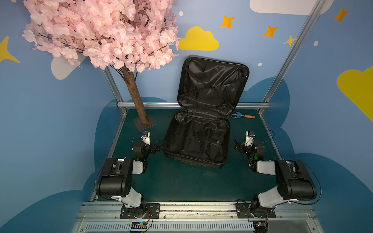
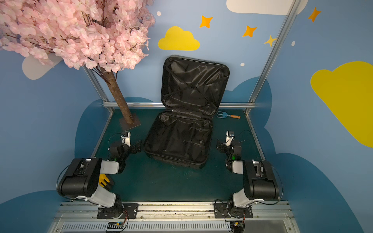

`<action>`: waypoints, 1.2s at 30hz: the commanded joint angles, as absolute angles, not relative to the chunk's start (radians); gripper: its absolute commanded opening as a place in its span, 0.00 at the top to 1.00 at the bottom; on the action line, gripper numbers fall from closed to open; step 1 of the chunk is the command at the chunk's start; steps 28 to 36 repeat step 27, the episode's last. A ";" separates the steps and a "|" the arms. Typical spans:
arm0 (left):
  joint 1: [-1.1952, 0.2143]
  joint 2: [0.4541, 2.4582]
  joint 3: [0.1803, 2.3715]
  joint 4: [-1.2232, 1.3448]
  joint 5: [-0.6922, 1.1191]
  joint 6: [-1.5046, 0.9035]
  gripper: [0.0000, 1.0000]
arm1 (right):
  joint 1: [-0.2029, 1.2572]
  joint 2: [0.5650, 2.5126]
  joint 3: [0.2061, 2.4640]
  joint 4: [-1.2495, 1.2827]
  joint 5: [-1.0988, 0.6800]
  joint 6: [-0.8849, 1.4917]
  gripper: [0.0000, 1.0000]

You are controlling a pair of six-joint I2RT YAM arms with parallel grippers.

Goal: Open the suitcase zippers
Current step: Reset both arms

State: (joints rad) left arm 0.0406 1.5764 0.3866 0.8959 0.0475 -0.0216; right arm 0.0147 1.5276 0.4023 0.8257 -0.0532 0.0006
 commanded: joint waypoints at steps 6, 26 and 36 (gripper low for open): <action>0.036 1.574 0.371 0.931 0.032 -0.004 0.00 | 0.012 1.542 0.381 0.894 -0.065 -0.010 0.01; 0.034 1.576 0.374 0.928 0.033 -0.006 0.00 | 0.013 1.555 0.368 0.943 -0.064 -0.009 0.01; 0.034 1.574 0.372 0.930 0.032 -0.005 0.00 | 0.012 1.555 0.368 0.944 -0.064 -0.009 0.01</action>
